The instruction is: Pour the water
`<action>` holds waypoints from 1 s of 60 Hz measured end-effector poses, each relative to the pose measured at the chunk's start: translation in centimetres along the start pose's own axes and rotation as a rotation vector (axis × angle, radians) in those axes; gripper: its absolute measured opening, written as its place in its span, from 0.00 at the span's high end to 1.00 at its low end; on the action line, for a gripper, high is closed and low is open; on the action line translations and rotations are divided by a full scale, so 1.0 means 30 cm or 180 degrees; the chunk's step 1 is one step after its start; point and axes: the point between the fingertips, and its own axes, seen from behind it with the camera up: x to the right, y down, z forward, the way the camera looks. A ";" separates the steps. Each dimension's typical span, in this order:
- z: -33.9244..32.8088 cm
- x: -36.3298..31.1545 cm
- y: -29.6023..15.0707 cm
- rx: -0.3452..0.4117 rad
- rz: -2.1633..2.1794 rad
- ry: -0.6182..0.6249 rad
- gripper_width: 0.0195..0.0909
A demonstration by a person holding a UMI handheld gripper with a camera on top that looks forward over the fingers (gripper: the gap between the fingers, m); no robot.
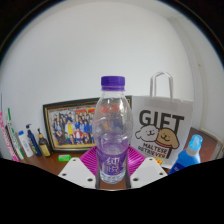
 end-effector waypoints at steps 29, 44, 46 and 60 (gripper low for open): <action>0.096 0.283 0.531 -0.0452 -0.0179 0.0255 0.79; 0.090 0.288 0.549 -0.0582 -0.0197 0.0290 0.50; 0.079 0.290 0.555 -0.0673 -0.0171 0.0307 0.35; -0.106 0.242 0.489 -0.1002 -0.0198 0.0465 0.08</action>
